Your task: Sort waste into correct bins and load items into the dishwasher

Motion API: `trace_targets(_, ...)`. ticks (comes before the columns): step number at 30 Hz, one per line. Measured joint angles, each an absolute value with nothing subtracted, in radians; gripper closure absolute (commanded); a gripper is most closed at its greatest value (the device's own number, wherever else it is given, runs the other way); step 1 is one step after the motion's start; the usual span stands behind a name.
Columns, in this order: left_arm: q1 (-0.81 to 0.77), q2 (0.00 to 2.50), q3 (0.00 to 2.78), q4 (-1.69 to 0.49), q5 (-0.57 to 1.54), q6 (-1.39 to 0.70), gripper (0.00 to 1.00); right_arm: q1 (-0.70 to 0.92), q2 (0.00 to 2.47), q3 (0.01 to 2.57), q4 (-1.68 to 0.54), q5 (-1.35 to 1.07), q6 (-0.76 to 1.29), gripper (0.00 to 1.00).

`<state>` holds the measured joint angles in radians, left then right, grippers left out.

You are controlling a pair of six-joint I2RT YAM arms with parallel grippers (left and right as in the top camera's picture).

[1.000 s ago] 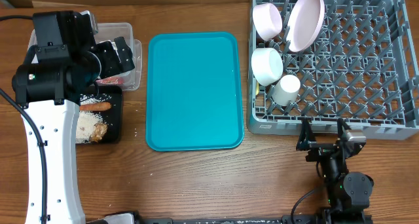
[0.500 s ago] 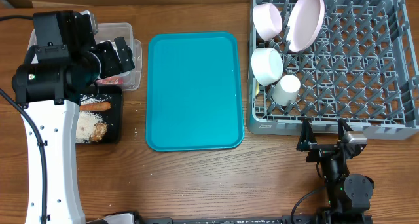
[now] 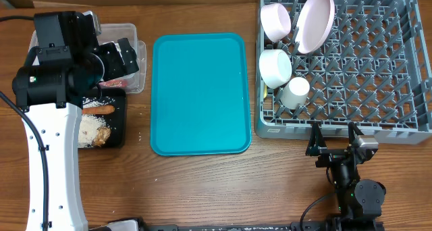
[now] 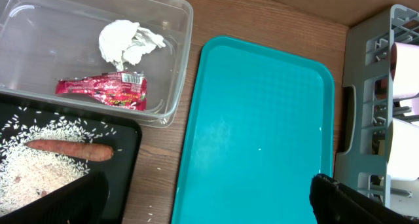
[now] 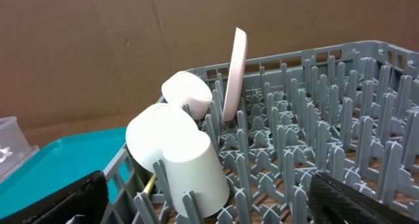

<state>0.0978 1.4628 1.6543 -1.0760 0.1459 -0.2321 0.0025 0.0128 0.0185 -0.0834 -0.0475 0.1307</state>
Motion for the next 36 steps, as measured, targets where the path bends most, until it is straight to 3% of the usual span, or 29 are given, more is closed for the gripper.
trace_targets(8,0.097,1.451,1.649,-1.07,0.101,-0.231,0.0,0.002,0.013,0.019,-0.083,-0.047,0.13,0.0)
trace_targets(11,0.083,1.373,1.578,-0.976,0.068,-0.224,0.0,0.002,0.013,0.019,-0.083,-0.047,0.131,0.0)
trace_targets(22,0.058,0.712,0.839,-0.388,0.072,-0.18,0.0,0.002,0.013,0.019,-0.084,-0.047,0.13,0.0)
trace_targets(27,0.045,0.437,0.5,-0.249,0.072,-0.179,0.0,0.002,0.013,0.019,-0.084,-0.047,0.131,0.0)
trace_targets(36,0.019,0.099,0.175,-0.08,0.061,-0.179,0.0,0.002,0.013,0.019,-0.083,-0.047,0.13,0.0)
